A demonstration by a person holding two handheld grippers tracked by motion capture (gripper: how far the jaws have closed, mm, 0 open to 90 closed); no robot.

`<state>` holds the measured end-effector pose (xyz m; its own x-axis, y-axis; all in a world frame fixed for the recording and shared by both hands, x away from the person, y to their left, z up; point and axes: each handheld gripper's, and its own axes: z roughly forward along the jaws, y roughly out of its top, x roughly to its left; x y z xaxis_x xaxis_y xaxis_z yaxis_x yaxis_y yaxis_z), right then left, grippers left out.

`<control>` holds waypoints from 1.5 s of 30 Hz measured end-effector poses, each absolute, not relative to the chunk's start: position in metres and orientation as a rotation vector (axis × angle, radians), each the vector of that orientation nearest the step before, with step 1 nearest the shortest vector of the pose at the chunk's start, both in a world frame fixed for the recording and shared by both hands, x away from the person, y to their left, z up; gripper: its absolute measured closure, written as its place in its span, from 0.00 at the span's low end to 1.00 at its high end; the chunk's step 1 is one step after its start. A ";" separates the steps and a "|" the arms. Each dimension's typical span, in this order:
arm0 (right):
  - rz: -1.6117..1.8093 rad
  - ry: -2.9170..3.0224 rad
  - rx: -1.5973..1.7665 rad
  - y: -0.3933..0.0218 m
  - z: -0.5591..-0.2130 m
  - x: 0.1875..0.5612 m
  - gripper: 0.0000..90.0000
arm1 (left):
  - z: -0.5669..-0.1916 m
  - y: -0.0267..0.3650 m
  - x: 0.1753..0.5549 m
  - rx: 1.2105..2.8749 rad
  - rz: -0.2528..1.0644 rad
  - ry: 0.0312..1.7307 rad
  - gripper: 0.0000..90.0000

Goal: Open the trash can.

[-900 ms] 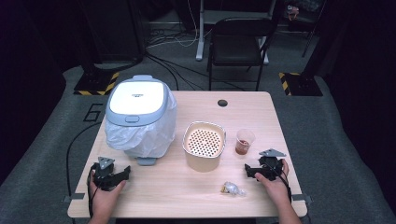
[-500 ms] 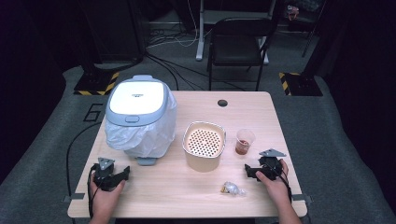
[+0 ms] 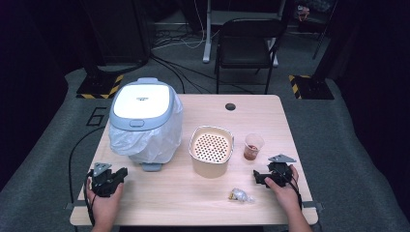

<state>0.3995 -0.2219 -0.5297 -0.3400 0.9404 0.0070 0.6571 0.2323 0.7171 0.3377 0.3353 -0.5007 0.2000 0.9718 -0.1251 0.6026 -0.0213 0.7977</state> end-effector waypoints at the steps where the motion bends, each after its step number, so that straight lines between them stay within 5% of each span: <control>1: 0.886 2.082 1.466 -0.222 -0.530 0.399 0.00 | -0.501 0.335 0.338 1.715 0.613 1.491 1.00; 18: 0.886 2.082 1.466 -0.222 -0.530 0.399 0.00 | -0.504 0.283 0.355 1.682 0.569 1.403 1.00; 45: 0.886 2.082 1.466 -0.222 -0.530 0.399 0.00 | -0.518 0.276 0.357 1.753 0.713 1.303 1.00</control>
